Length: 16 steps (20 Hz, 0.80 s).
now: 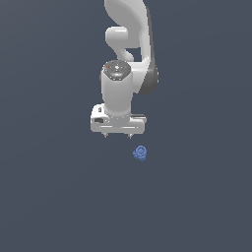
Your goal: Pick up the object and move it to a goal position.
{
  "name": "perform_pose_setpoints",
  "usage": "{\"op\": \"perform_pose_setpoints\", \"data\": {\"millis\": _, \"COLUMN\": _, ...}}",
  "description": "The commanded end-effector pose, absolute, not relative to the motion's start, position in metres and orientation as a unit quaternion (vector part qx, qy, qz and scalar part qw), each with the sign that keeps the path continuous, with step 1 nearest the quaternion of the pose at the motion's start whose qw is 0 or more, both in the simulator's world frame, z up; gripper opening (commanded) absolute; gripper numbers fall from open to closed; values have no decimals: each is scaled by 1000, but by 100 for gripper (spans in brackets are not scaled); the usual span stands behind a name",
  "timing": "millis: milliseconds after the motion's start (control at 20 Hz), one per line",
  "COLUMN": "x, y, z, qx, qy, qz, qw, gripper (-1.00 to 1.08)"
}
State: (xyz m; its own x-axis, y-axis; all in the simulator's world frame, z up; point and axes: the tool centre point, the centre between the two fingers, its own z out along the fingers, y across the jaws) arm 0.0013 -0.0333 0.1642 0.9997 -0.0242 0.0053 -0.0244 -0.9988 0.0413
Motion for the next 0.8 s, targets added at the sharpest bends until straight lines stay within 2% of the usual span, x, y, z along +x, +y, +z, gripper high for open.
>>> {"op": "perform_pose_setpoints", "data": {"millis": 0, "x": 1, "y": -33, "z": 164, "qx": 1000, "qy": -12, "qz": 2, "qw": 21, "gripper": 100}}
{"op": "perform_pose_setpoints", "data": {"millis": 750, "x": 9, "y": -32, "z": 165, "qx": 1000, "qy": -2, "qz": 6, "qw": 18, "gripper": 100}}
